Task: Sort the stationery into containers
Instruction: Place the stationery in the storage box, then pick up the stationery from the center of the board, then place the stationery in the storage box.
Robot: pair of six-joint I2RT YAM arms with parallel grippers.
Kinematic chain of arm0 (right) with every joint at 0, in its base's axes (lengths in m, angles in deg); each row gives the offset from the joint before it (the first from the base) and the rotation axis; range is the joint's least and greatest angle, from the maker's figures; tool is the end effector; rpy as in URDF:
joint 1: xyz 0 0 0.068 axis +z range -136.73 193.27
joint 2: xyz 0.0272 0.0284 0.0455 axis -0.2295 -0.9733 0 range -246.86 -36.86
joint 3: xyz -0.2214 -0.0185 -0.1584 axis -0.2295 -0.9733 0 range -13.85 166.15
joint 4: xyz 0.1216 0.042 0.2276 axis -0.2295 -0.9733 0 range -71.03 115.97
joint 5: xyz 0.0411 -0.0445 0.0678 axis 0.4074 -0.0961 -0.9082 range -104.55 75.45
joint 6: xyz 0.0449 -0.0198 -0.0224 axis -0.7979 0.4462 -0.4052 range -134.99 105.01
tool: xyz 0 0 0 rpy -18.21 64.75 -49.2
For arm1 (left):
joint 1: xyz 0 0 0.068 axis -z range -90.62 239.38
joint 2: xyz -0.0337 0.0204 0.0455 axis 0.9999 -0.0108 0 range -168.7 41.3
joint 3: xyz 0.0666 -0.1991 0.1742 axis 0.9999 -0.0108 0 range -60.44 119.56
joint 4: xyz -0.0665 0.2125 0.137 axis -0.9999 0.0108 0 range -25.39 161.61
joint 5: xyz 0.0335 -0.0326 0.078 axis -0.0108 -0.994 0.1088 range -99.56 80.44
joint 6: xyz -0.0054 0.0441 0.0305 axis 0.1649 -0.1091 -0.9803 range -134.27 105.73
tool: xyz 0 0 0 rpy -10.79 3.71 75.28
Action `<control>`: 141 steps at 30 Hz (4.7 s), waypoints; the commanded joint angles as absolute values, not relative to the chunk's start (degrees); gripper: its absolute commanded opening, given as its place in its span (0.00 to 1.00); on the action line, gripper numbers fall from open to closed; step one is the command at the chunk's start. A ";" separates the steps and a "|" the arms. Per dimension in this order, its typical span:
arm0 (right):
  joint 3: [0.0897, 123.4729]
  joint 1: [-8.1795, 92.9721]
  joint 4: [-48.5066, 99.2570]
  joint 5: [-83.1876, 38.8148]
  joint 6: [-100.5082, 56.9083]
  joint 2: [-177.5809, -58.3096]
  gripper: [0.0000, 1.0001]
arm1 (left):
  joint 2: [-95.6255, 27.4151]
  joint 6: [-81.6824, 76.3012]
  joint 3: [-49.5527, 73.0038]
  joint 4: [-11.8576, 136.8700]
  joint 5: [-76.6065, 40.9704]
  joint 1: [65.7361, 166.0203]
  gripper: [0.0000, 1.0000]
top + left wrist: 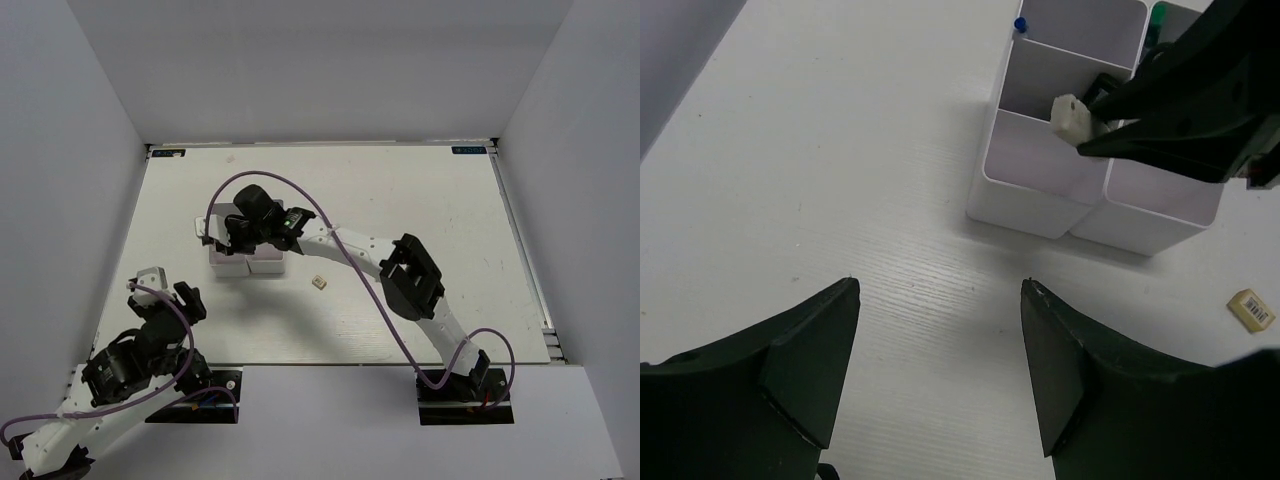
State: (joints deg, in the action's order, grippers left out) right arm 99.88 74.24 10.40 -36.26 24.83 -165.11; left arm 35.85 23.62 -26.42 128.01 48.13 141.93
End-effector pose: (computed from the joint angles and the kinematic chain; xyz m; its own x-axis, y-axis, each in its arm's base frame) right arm 0.2449 0.4683 0.2639 0.4328 -0.4461 -0.7834 -0.8990 -0.1494 -0.4116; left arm 0.0362 0.0024 0.2553 -0.2756 -0.1801 -0.9443 -0.2114 0.9696 -0.1233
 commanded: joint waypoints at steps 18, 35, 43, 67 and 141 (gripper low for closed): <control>99.97 74.09 13.49 -33.53 27.64 -166.59 0.32 | 32.78 20.89 -25.64 125.87 45.37 140.97 0.75; 102.76 73.74 9.12 -22.49 17.19 -159.13 0.00 | 27.87 15.09 -27.31 119.38 39.23 141.06 0.10; 92.97 67.77 -2.76 -7.71 4.80 -146.21 0.78 | 4.00 16.49 -22.75 107.70 25.61 140.88 0.24; 40.91 26.55 -5.06 -38.63 -17.36 -108.06 0.68 | -55.11 47.50 7.41 105.04 6.18 141.50 0.62; 38.09 16.70 -4.62 -49.35 -11.91 -106.91 0.53 | -35.94 34.42 0.99 113.66 20.86 111.09 0.16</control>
